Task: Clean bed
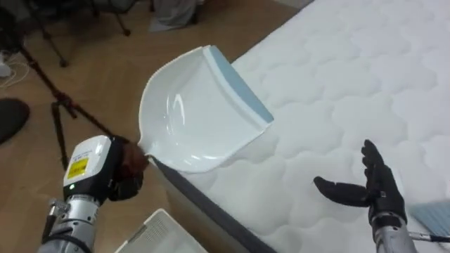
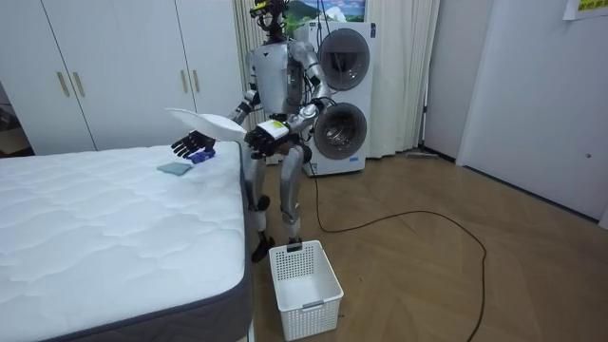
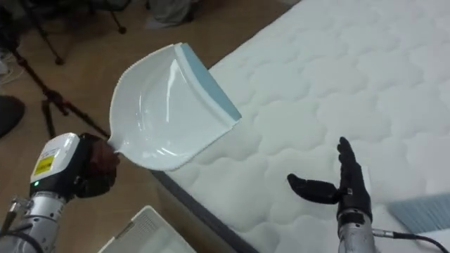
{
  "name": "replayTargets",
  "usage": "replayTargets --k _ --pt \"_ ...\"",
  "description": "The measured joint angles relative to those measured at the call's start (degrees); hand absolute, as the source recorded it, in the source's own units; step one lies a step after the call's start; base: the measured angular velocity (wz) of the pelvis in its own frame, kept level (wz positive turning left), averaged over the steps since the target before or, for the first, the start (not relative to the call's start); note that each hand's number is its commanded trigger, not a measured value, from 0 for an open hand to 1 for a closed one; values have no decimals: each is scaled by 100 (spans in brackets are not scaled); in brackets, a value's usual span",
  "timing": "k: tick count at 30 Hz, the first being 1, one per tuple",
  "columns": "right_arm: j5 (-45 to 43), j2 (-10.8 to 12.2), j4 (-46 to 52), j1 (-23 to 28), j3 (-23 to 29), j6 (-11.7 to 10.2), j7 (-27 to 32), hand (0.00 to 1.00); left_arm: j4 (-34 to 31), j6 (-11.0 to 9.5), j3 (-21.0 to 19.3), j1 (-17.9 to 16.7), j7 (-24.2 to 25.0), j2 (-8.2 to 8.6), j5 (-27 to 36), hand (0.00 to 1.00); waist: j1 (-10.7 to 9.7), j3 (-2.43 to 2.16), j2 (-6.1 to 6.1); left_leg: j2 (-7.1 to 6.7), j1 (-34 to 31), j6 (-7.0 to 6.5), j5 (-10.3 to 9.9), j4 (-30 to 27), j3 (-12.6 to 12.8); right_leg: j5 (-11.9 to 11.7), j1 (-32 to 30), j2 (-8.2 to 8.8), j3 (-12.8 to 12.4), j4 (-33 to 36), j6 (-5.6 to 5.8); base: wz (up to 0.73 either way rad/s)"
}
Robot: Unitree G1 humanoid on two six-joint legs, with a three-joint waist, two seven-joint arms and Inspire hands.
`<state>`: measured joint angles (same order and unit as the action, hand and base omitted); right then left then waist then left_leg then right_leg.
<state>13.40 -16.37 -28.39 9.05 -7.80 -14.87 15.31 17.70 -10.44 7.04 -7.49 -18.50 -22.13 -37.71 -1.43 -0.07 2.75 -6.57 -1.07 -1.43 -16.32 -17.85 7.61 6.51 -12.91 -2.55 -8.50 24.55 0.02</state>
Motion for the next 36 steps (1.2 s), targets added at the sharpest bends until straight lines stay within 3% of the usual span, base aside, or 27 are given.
replayTargets --k 1,2,4,8,10,12,13,14,15,16,17,18,19,20,23,29,32,36 --pt "-6 2 21 -12 13 -1 6 0 24 1 0 1 6 56 -1 100 12 19 27 67 53 -269 55 74 137 -68 40 -125 -104 -83 -51 -81" --pt "-51 2 33 -6 51 0 12 0 30 1 2 1 17 97 0 100 -118 42 91 162 55 -692 86 90 206 -142 75 -251 -152 -204 -75 -70" --pt "-71 23 56 35 110 4 24 0 33 2 16 -1 22 131 9 100 -243 49 90 244 86 -733 97 150 428 -163 53 -332 -287 -232 -97 -49" --pt "-68 34 161 36 231 80 31 0 42 -8 227 24 128 153 250 100 -379 39 208 326 238 -733 96 329 948 -219 -61 -449 -265 -282 -191 -62" --pt "-73 66 238 -10 203 177 7 0 59 -8 227 69 182 154 252 100 -352 39 217 369 259 -719 87 377 1250 -264 -134 -516 -229 -299 -262 -84" --pt "-80 87 235 -90 101 225 0 0 69 -9 220 60 184 141 254 100 -237 34 221 429 323 -697 75 526 1660 -322 -196 -544 28 -307 -348 -107" --pt "-80 83 222 -158 50 246 -1 0 79 -13 220 51 201 144 251 100 -77 40 249 515 332 -665 31 549 2088 -220 -252 -431 650 -122 -377 -130" --pt "-68 43 182 -206 13 246 -5 0 140 -15 223 56 240 203 254 100 33 49 241 515 413 -636 -41 575 2452 194 -309 -98 1230 480 -356 -129" --pt "-69 30 148 -237 8 246 -7 0 182 -13 223 58 252 259 257 100 38 49 240 511 446 -626 -71 573 2579 403 -273 135 1394 722 -298 -113" --pt "-70 39 33 -340 -35 244 -9 0 245 -11 223 62 270 335 325 100 68 43 238 498 502 -595 -104 573 2775 647 -170 525 1538 926 -90 -92" --pt "-83 55 -91 -475 -111 243 -59 0 315 -10 219 125 303 355 405 100 125 67 180 485 512 -557 -125 504 2882 709 -82 790 1584 765 32 -95" --pt "-84 70 -130 -527 -181 243 -159 0 339 -3 201 178 375 343 472 100 110 99 88 493 451 -547 -130 443 2806 727 -62 764 1561 514 66 -72" --pt "-88 68 -129 -529 -198 243 -211 0 338 -1 204 171 412 344 527 100 118 99 71 500 413 -544 -130 426 2707 715 -58 737 1543 423 65 -64" --pt "-93 66 -129 -523 -209 244 -296 0 337 1 207 137 538 351 587 100 116 98 71 529 360 -542 -130 373 2343 628 -39 635 1442 292 44 -50" --pt "-115 62 -76 -521 -208 246 -453 0 304 9 200 124 761 319 590 100 7 78 77 580 372 -488 -161 246 1675 523 153 475 1327 95 12 -44" --pt "-244 48 270 -507 25 245 -546 0 246 9 204 170 790 269 700 100 -238 63 74 648 454 -452 -143 350 1696 412 315 336 1280 -188 4 -5" --pt "-295 62 433 -449 23 245 -556 0 241 30 215 81 798 257 661 100 -220 30 21 717 540 -402 -114 333 1796 337 437 228 1264 -404 -30 -16" --pt "-471 66 476 -435 22 230 -610 0 234 71 209 49 820 260 548 100 -141 20 11 811 654 -398 -114 274 1971 246 585 132 1165 -627 -87 -27"
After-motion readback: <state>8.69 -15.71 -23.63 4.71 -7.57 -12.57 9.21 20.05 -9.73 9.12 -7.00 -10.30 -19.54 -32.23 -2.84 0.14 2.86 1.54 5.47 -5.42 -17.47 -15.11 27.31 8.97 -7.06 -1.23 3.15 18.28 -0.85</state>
